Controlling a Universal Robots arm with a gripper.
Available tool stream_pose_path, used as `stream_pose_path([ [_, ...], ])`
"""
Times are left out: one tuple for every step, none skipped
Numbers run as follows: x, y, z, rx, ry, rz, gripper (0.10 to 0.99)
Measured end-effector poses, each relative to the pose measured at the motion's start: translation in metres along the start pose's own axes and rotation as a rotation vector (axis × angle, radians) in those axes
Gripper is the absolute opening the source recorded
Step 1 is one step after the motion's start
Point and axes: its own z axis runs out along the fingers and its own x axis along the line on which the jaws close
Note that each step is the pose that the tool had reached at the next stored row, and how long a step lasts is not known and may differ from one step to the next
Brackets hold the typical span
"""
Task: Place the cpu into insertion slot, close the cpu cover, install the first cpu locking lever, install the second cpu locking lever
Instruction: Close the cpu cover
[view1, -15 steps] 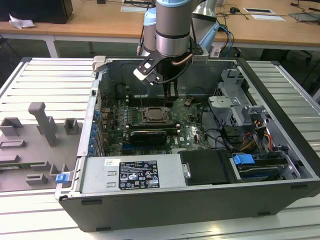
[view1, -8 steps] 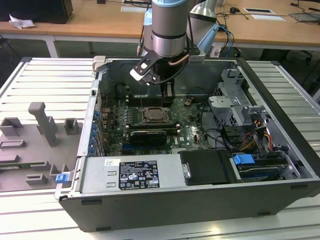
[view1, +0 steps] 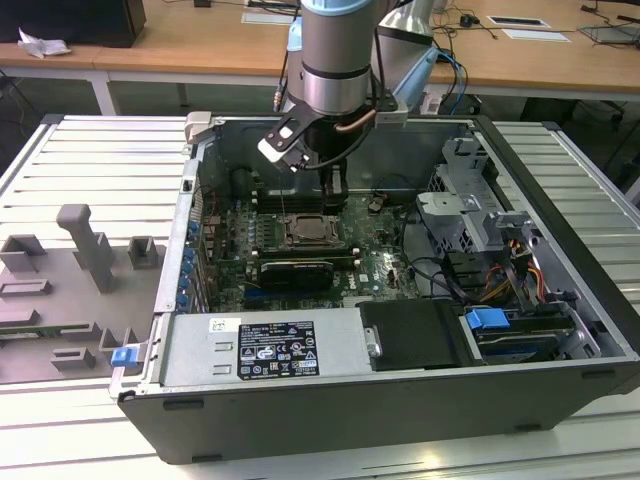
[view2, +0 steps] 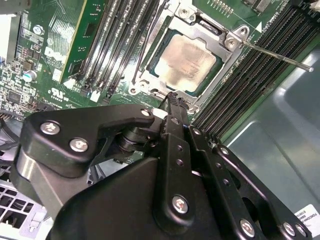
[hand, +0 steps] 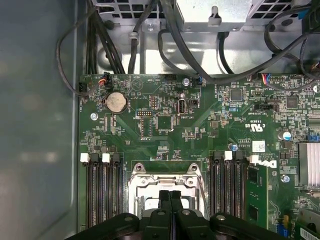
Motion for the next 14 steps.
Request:
stream_pose_path([
  [0.0, -0.0004, 0.0001, 0.0, 0.0, 0.0, 0.106],
  [0.0, -0.0007, 0.0001, 0.0, 0.0, 0.0, 0.106],
  [0.0, -0.0008, 0.0002, 0.0, 0.0001, 0.0, 0.106],
  [0.0, -0.0013, 0.0004, 0.0, 0.0002, 0.0, 0.106],
  [0.0, -0.0016, 0.0004, 0.0, 0.0002, 0.0, 0.106],
  [0.0, -0.0018, 0.0004, 0.0, 0.0002, 0.0, 0.106],
  [0.0, -0.0021, 0.0006, 0.0, 0.0003, 0.0, 0.106],
  [0.0, -0.0031, 0.0008, 0.0, 0.0003, 0.0, 0.106],
  [0.0, -0.0057, 0.0011, 0.0, 0.0003, 0.0, 0.106],
  [-0.0001, -0.0088, 0.0013, 0.0, 0.0003, 0.0, 0.106],
  [-0.0001, -0.0106, 0.0015, 0.0, 0.0002, 0.0, 0.106],
  [-0.0001, -0.0121, 0.0016, 0.0, 0.0003, 0.0, 0.106],
  [-0.0001, -0.0134, 0.0017, 0.0, 0.0004, 0.0, 0.106],
  [0.0, -0.0151, 0.0018, 0.0, 0.0004, 0.0, 0.106],
])
